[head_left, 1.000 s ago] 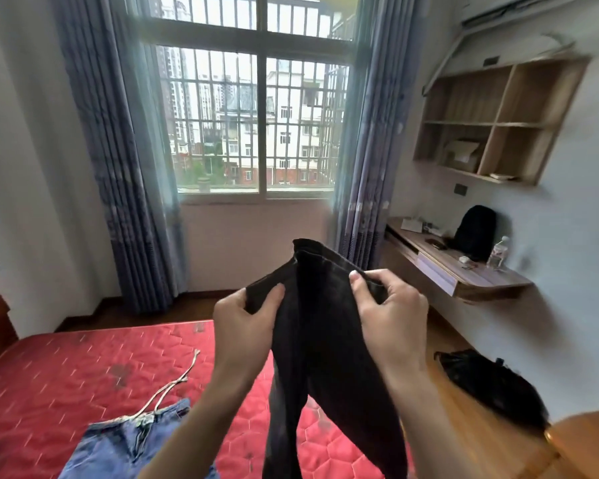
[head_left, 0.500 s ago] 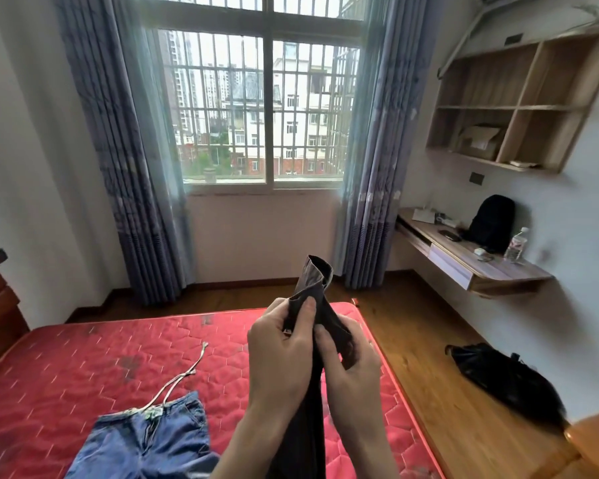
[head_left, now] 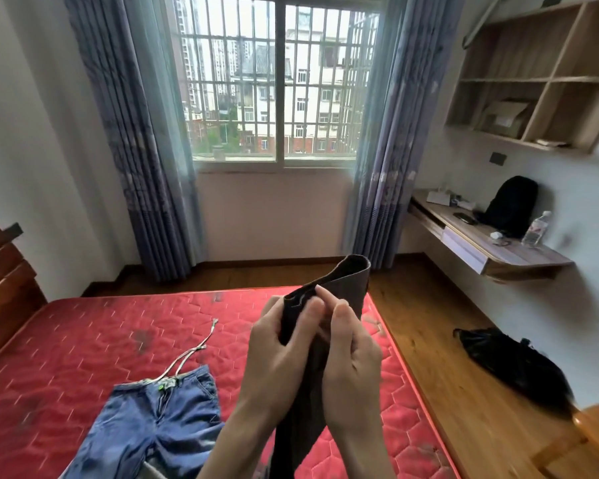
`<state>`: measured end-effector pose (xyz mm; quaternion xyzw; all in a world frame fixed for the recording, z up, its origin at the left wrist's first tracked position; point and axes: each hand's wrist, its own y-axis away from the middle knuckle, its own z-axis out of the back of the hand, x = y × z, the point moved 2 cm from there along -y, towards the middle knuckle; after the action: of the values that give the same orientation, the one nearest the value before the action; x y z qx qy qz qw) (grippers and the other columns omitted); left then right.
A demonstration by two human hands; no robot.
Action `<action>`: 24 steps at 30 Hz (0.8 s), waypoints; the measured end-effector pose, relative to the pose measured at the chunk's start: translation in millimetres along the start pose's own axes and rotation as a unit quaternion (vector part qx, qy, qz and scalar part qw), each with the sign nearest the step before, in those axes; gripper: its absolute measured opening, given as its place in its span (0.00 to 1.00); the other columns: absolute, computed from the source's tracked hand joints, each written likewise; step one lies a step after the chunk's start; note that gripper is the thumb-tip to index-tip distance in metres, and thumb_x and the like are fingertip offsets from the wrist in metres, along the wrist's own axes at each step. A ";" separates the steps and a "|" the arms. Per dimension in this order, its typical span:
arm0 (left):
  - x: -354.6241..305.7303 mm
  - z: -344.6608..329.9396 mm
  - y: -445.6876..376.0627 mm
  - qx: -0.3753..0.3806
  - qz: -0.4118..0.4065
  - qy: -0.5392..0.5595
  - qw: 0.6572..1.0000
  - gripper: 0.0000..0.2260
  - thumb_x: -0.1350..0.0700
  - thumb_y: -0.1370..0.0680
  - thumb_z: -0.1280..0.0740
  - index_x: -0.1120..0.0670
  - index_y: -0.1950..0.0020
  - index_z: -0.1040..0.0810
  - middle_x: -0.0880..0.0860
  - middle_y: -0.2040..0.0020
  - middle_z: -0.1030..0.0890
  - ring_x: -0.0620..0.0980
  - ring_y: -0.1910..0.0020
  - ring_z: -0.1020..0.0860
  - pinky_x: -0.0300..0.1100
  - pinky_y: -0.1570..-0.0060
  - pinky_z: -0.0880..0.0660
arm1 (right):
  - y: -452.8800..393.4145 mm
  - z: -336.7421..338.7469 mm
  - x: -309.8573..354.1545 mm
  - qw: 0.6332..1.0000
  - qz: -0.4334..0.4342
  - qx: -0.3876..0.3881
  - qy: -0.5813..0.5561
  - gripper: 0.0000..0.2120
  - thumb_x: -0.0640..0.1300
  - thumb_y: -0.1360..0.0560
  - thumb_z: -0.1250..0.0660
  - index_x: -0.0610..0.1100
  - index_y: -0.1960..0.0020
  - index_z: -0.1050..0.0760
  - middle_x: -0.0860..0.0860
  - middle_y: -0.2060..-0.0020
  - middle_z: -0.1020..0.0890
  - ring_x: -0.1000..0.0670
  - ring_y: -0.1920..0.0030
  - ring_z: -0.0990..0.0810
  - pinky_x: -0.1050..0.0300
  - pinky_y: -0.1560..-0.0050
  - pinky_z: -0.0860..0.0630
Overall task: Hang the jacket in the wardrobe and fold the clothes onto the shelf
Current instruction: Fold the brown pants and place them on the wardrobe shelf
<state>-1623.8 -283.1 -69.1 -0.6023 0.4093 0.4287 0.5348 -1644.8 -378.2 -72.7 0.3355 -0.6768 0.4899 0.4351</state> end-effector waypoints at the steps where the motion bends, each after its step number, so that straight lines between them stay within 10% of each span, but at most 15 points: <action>1: 1.3 2.4 1.9 0.011 0.008 0.011 1.000 0.05 0.54 0.19 0.29 0.53 0.48 0.15 0.55 0.52 0.14 0.52 0.51 0.14 0.48 0.49 0.18 | 0.0 1.7 1.3 1.000 0.001 0.008 -0.008 0.21 0.60 0.16 0.43 0.51 0.36 0.17 0.55 0.46 0.12 0.53 0.42 0.14 0.54 0.41 0.18; 10: 6.9 9.7 14.6 0.046 0.059 0.135 0.988 0.09 0.62 0.21 0.30 0.53 0.46 0.12 0.58 0.47 0.12 0.57 0.47 0.14 0.43 0.48 0.17 | -14.5 53.1 9.1 0.917 0.272 0.001 0.292 0.17 0.49 0.20 0.31 0.48 0.32 0.21 0.57 0.35 0.21 0.50 0.29 0.28 0.52 0.28 0.31; 13: 8.4 17.8 11.8 0.047 0.081 0.167 0.981 0.09 0.59 0.22 0.30 0.54 0.45 0.12 0.59 0.46 0.13 0.58 0.46 0.14 0.44 0.47 0.17 | -47.6 87.2 3.5 0.949 0.154 0.105 0.253 0.44 0.57 0.29 0.23 0.57 0.18 0.40 0.58 0.20 0.36 0.52 0.18 0.42 0.49 0.20 0.39; 15: 7.3 23.2 8.2 0.044 0.083 0.176 0.980 0.10 0.56 0.23 0.30 0.55 0.44 0.12 0.60 0.45 0.13 0.59 0.44 0.15 0.48 0.43 0.17 | -68.5 99.4 0.6 0.972 -0.013 0.205 0.115 0.52 0.53 0.34 0.19 0.65 0.18 0.46 0.57 0.21 0.33 0.54 0.23 0.30 0.49 0.26 0.28; 19: 3.4 32.8 -2.9 0.050 0.076 0.159 0.983 0.10 0.56 0.24 0.29 0.54 0.45 0.12 0.58 0.45 0.13 0.57 0.44 0.14 0.48 0.43 0.17 | -92.7 102.1 -1.1 0.960 -0.097 0.251 0.076 0.27 0.38 0.30 0.20 0.45 0.32 0.21 0.44 0.43 0.13 0.41 0.40 0.15 0.56 0.45 0.18; 24: 9.3 54.5 -60.1 0.120 0.013 -0.014 0.993 0.08 0.58 0.22 0.27 0.59 0.47 0.13 0.58 0.49 0.12 0.48 0.51 0.15 0.42 0.49 0.18 | -130.8 84.0 1.6 0.914 -0.076 0.331 0.223 0.06 0.42 0.22 0.26 0.43 0.47 0.14 0.50 0.55 0.11 0.51 0.53 0.12 0.62 0.56 0.19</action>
<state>-1568.1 -223.6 -63.6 -0.5218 0.4582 0.3919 0.6035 -1552.1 -497.0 -34.6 0.3925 -0.3343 0.7134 0.4746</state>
